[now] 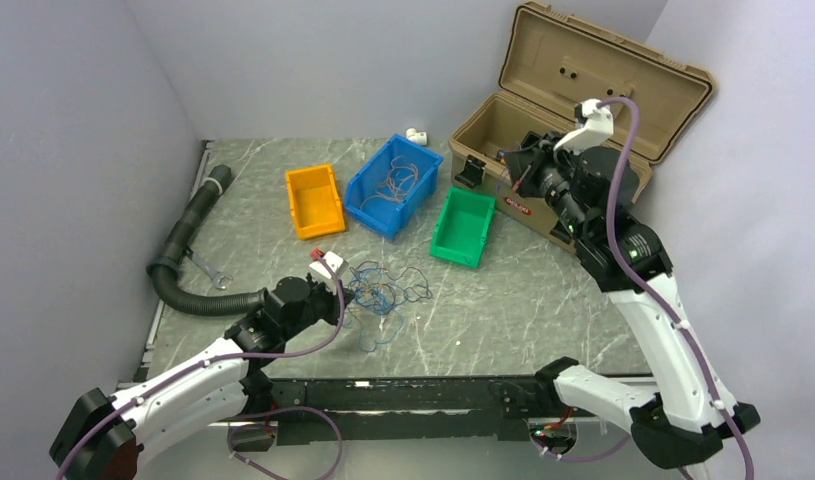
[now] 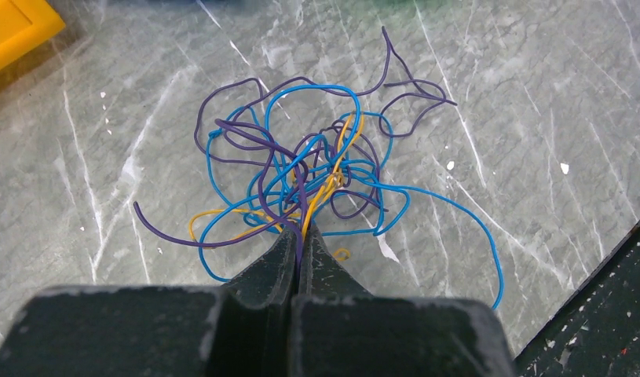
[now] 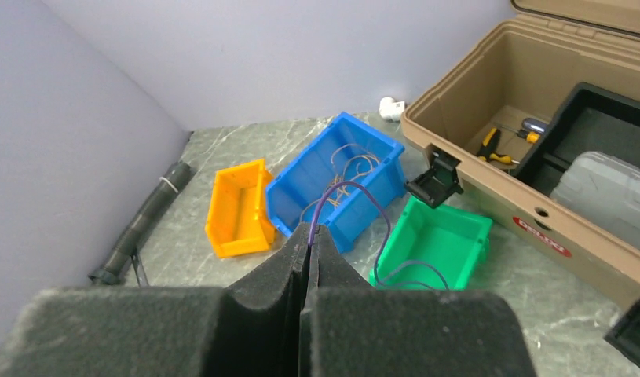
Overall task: Untangle the cables
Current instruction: Place the cable in the bin.
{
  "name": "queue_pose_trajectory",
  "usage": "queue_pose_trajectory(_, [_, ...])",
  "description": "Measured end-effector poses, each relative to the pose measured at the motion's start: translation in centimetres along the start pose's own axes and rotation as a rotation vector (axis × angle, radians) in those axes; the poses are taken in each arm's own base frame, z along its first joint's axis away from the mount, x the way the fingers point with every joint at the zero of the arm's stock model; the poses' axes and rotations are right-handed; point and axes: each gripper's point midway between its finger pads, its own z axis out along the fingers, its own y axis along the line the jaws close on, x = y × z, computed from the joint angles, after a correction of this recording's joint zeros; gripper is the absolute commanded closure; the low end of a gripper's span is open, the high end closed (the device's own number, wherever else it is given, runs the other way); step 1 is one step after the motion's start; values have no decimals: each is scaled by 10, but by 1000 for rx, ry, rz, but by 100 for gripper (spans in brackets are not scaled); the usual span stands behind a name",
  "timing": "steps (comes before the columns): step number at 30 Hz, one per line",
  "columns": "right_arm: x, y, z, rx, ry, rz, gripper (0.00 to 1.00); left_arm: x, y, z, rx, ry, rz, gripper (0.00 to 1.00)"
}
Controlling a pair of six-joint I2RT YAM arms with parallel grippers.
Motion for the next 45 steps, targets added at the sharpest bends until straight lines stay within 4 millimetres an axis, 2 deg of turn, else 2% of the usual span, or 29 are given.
queue_pose_trajectory(8, [10,5,45,7,34,-6,100,-3,-1,-1,4,-12,7,100])
queue_pose_trajectory(13, [16,-1,59,40,41,-11,100,-3,-1,-1,5,-12,8,100])
queue_pose_trajectory(20, [0,-1,72,71,-14,-6,100,-3,-1,-1,5,-12,13,100])
queue_pose_trajectory(24, [-2,-4,92,109,-34,-5,100,-3,-1,-1,5,-12,14,100])
queue_pose_trajectory(28, [18,-18,119,158,-1,-13,100,-2,-1,-1,6,-12,15,100])
queue_pose_trajectory(35, [70,-61,154,269,105,-2,100,-3,-1,-1,5,-17,14,100])
queue_pose_trajectory(39, [96,-77,160,299,164,7,100,-2,0,-2,0,-20,14,100])
queue_pose_trajectory(45, [107,-77,161,284,192,10,100,-1,1,-2,-2,-18,15,100])
